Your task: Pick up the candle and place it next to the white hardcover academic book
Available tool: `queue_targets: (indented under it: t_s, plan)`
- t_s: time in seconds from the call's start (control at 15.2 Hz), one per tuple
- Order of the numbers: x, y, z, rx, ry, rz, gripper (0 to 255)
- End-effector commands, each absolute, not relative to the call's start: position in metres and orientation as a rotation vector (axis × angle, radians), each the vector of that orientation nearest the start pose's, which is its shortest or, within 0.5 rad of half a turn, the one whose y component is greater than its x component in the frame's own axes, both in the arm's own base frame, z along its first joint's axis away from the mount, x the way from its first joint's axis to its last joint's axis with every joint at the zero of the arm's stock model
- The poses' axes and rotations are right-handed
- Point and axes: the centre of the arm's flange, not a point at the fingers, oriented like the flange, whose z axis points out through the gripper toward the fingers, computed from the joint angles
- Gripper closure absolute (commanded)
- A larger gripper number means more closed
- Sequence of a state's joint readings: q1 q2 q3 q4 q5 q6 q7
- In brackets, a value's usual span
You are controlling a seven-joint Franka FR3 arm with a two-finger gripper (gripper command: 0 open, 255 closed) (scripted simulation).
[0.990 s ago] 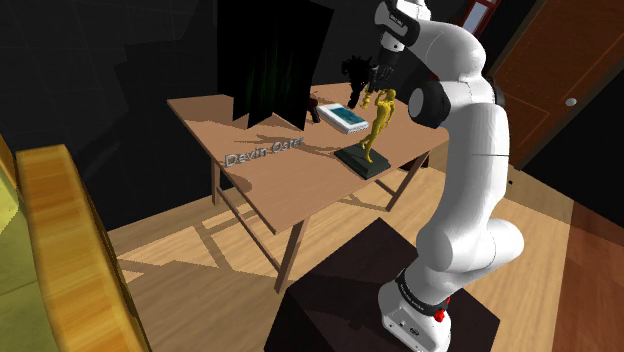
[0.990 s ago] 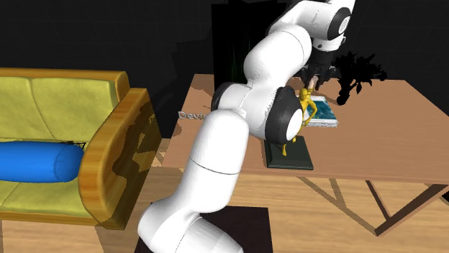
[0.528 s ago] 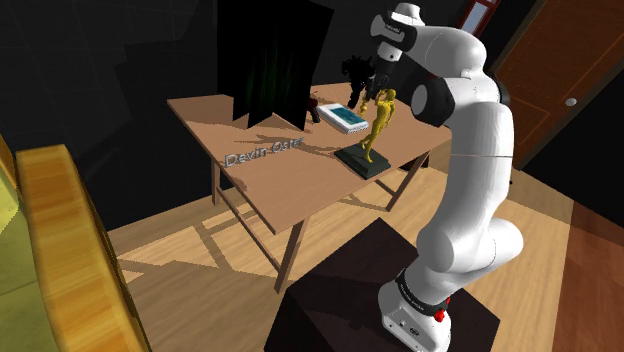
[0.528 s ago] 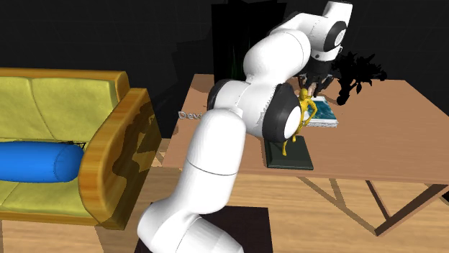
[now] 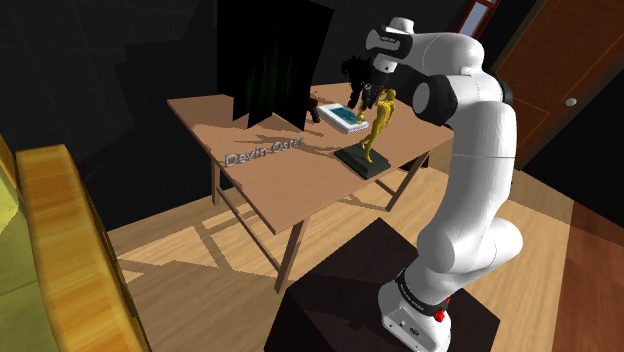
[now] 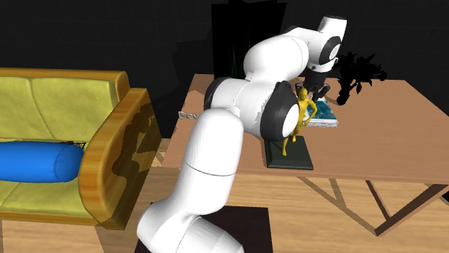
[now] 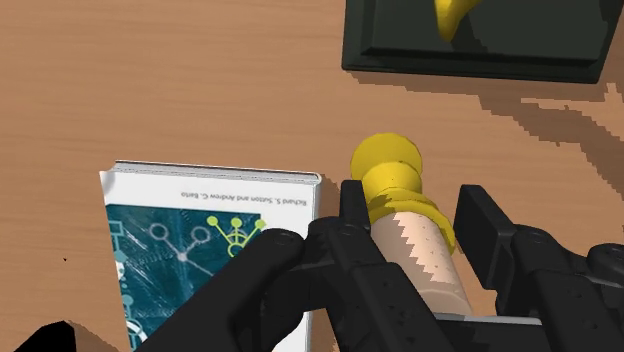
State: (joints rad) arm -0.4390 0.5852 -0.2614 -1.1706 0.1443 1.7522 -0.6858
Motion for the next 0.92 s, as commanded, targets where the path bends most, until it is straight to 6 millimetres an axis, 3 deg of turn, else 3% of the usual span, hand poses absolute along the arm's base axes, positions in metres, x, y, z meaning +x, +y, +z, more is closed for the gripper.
queue_targets:
  t_s: [0.0, 0.86]
  plan:
    - [0.590, -0.416, 0.452, -3.151, -0.005, -0.017, 255]
    - [0.590, -0.416, 0.384, -3.151, -0.005, -0.017, 255]
